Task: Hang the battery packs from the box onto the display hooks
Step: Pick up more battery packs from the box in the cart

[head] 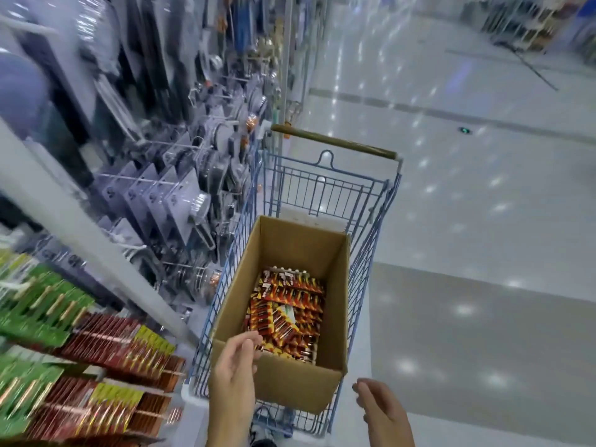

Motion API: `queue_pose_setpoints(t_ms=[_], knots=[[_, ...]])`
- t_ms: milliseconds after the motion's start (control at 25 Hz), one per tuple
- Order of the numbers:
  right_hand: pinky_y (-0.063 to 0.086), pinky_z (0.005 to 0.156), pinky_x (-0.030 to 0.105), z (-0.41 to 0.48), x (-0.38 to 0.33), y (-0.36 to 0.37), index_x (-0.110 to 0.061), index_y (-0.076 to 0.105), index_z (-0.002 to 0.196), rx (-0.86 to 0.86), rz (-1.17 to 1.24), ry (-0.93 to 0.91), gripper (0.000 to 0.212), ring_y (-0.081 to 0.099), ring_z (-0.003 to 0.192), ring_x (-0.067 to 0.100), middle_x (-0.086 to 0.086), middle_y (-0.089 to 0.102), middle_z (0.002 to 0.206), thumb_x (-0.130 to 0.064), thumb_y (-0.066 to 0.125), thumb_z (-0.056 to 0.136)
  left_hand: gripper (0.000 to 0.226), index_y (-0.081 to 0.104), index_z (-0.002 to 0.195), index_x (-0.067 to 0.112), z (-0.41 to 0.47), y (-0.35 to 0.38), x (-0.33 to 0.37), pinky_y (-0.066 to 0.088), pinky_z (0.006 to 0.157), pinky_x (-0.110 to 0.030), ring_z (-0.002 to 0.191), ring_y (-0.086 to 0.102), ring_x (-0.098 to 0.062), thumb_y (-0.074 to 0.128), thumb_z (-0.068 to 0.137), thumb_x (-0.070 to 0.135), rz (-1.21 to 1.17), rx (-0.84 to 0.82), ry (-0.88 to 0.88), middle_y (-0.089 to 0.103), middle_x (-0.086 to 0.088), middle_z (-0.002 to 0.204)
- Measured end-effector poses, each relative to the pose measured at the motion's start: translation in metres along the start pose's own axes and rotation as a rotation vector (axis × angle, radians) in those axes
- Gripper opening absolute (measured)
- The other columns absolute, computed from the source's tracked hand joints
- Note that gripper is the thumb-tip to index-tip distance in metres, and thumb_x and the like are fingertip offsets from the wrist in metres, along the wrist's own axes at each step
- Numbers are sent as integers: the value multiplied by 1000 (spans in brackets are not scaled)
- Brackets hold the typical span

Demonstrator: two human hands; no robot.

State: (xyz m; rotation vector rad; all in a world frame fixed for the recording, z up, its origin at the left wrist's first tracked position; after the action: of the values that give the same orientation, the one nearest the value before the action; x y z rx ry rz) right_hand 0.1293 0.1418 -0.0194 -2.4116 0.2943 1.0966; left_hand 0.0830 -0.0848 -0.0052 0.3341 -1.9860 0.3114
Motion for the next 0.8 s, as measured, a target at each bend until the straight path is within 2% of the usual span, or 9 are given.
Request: queue_pose_setpoints(t_ms=[80, 240, 360, 480, 560, 640, 800], knots=[[50, 92, 40, 12, -16, 11, -21, 74, 88, -30, -17, 4, 9, 68, 91, 16, -6, 76, 82, -22, 70, 96, 22, 73, 107, 24, 15, 7, 4, 55, 93, -43, 101, 70, -18, 51, 107, 23, 17, -6, -6, 75, 15, 99], [49, 81, 30, 54, -47, 33, -21, 72, 92, -136, -74, 14, 9, 66, 94, 15, -2, 74, 93, -24, 67, 99, 21, 72, 107, 23, 48, 25, 1, 55, 96, -46, 102, 69, -20, 51, 107, 22, 69, 16, -91, 75, 9, 105], [46, 82, 25, 88, -70, 54, -28, 70, 101, -240, -164, 15, 10, 62, 99, 4, -11, 71, 102, -33, 61, 102, 21, 72, 109, 26, 69, 40, 0, 56, 92, -39, 100, 70, -13, 51, 107, 25, 117, 71, -117, 75, 17, 102], [42, 81, 19, 128, -91, 75, -30, 66, 108, -327, -271, 10, 12, 57, 102, -1, -15, 66, 108, -36, 56, 104, 17, 71, 112, 27, 107, 62, -10, 57, 91, -38, 101, 70, -11, 55, 106, 26, 167, 146, -172, 74, 12, 105], [39, 79, 14, 154, -98, 93, -30, 63, 112, -370, -340, 12, 13, 55, 103, -1, -17, 63, 110, -35, 53, 106, 16, 69, 117, 25, 153, 79, -30, 56, 97, -43, 106, 68, -15, 59, 105, 28, 231, 125, -247, 73, 7, 110], [39, 78, 11, 180, -95, 108, -32, 61, 115, -405, -399, 26, 14, 56, 105, 0, -21, 60, 110, -36, 51, 106, 24, 67, 124, 20, 207, 95, -67, 52, 104, -44, 114, 67, -21, 62, 102, 27, 316, 123, -348, 72, -1, 120], [46, 86, 20, 210, -81, 127, -33, 61, 114, -432, -456, 100, 14, 58, 104, 2, -17, 63, 111, -40, 52, 105, 47, 62, 136, 3, 291, 111, -150, 46, 107, -42, 126, 61, -37, 69, 98, 30, 584, 109, -579, 66, -15, 136]])
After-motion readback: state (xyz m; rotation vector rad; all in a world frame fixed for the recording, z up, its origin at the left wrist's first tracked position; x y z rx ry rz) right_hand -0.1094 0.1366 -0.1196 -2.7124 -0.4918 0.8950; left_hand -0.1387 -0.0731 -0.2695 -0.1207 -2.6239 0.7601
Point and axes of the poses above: each hand's wrist, its own z-axis towards the middle knuckle, its own y-axis out of the palm, x = y × z, the point moved 2 cm from there along z, towards the middle knuckle
